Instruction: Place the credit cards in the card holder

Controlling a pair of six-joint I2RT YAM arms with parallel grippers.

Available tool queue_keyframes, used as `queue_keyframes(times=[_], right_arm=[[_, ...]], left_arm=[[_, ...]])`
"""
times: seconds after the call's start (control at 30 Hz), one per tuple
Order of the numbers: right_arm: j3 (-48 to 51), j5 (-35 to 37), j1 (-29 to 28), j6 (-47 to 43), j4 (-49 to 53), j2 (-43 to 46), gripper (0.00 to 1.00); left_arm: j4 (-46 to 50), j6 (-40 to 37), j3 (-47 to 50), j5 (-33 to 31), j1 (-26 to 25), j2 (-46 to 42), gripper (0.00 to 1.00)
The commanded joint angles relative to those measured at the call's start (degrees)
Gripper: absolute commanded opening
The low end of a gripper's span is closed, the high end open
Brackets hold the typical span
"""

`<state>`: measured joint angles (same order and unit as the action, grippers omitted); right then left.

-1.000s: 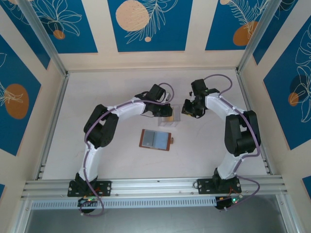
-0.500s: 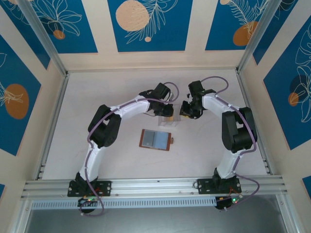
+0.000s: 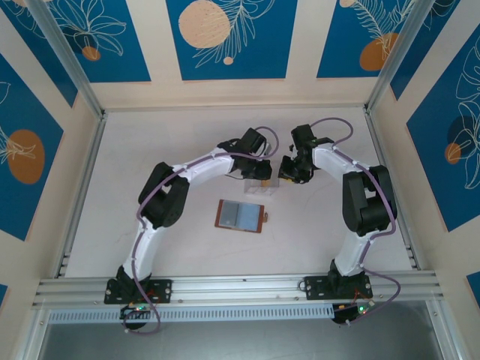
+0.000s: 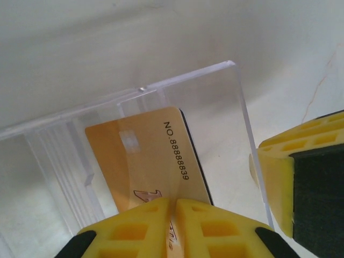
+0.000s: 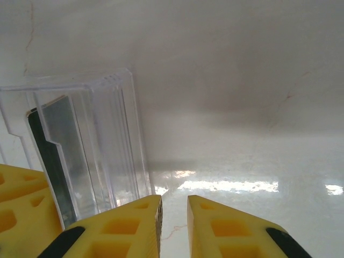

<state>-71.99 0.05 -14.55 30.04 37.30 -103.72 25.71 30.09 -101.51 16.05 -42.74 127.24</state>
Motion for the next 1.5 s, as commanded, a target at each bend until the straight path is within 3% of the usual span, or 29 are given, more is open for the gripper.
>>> queue_keyframes(times=[0.0, 0.67, 0.93, 1.07, 1.47], right_arm=[[-1.0, -3.3, -1.3, -0.1, -0.8, 0.2, 0.23], [-4.0, -1.8, -2.3, -2.0, 1.8, 0.3, 0.24], [-4.5, 2.1, -2.7, -2.3, 2.9, 5.4, 0.26], [-4.6, 0.8, -2.8, -2.9, 2.9, 7.1, 0.28], [-6.9, -0.1, -4.9, -4.1, 4.0, 3.0, 0.26]], left_arm=[[-8.2, 4.8, 4.6, 7.7, -1.5, 0.5, 0.14], [-40.2, 22.9, 24.3, 18.5, 4.1, -3.3, 0.13], [-45.0, 25.7, 25.2, 20.3, 4.5, -1.6, 0.13], [-48.5, 27.8, 26.2, 21.3, 4.8, -0.8, 0.13], [-41.2, 23.0, 25.9, 18.9, 5.3, -3.5, 0.11]])
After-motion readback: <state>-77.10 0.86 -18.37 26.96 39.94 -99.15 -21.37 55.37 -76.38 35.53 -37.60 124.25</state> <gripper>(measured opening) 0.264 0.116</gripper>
